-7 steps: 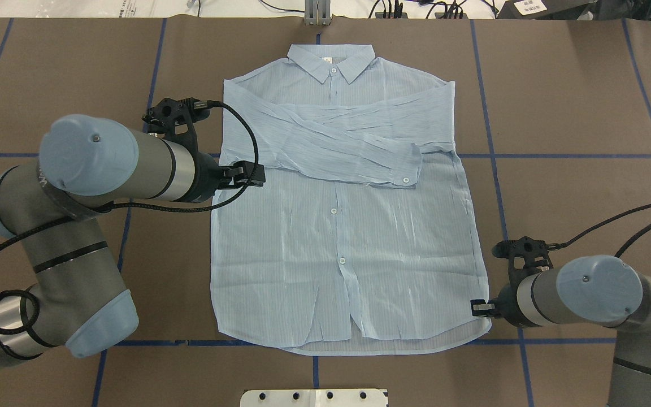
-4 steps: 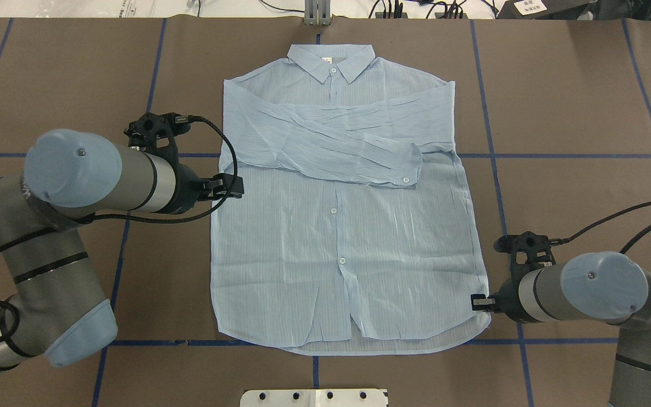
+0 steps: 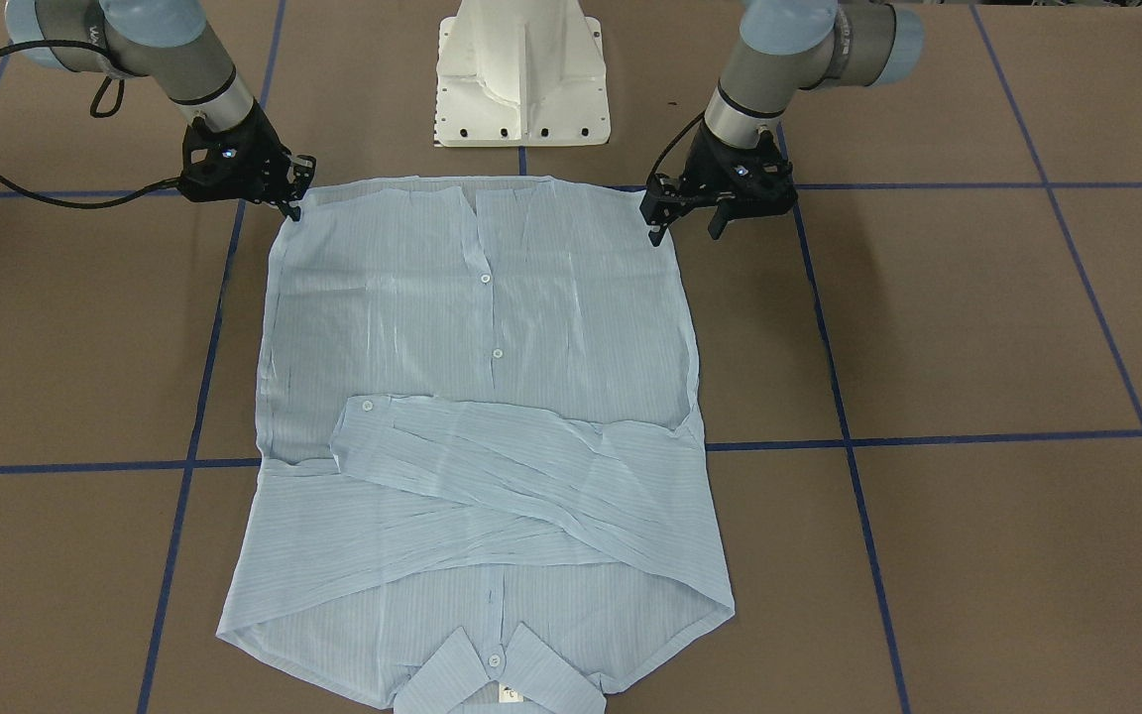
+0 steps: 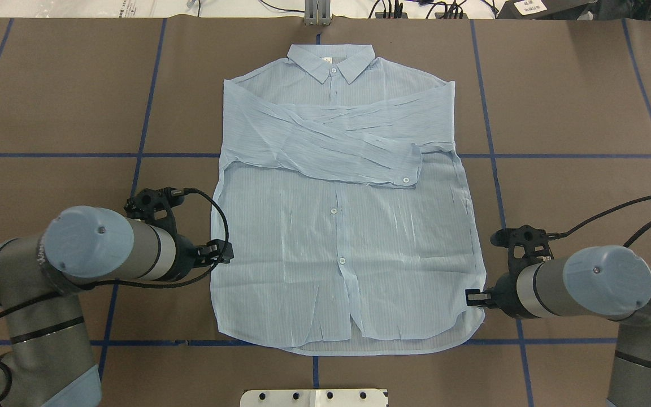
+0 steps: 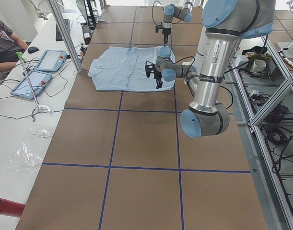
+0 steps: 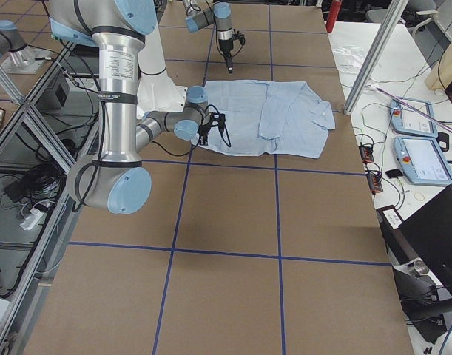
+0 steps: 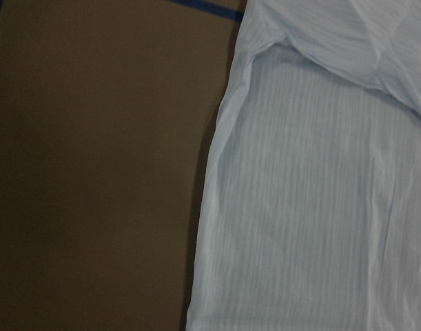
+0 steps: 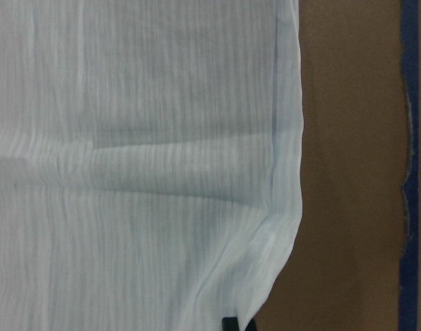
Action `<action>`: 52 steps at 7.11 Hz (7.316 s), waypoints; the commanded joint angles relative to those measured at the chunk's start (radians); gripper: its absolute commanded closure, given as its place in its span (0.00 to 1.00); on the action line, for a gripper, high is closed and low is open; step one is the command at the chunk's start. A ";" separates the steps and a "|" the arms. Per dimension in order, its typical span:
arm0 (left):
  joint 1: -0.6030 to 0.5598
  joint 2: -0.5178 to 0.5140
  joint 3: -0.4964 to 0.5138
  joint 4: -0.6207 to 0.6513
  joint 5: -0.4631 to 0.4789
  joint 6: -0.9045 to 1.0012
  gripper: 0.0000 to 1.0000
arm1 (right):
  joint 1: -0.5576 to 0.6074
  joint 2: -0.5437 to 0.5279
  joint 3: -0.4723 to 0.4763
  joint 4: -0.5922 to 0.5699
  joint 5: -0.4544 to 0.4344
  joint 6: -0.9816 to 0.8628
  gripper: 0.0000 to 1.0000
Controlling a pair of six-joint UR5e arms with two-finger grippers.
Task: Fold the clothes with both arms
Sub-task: 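Lower both grippers to the hem corners nearest the robot, then grasp the hem corners with both grippers, then lift the hem with both grippers and fold it toward the collar, then open both grippers at the collar to release the folded hem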
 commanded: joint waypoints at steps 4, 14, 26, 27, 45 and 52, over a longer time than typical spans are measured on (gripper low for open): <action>0.090 -0.068 0.035 0.139 0.025 -0.013 0.26 | 0.010 0.002 0.006 0.000 0.006 0.000 1.00; 0.141 -0.056 0.036 0.143 0.025 -0.013 0.48 | 0.026 0.000 0.004 0.000 0.010 0.000 1.00; 0.063 -0.036 -0.015 0.146 0.017 0.057 1.00 | 0.181 0.003 0.001 0.004 0.136 -0.016 1.00; 0.056 -0.042 -0.022 0.146 0.014 0.057 1.00 | 0.186 0.008 0.004 0.006 0.137 -0.016 1.00; -0.467 -0.531 0.790 -0.291 -0.133 0.228 1.00 | 0.651 0.727 -0.814 0.003 0.375 -0.095 1.00; -0.468 -0.557 0.967 -0.457 -0.126 0.229 1.00 | 0.645 0.891 -1.074 0.003 0.346 -0.171 1.00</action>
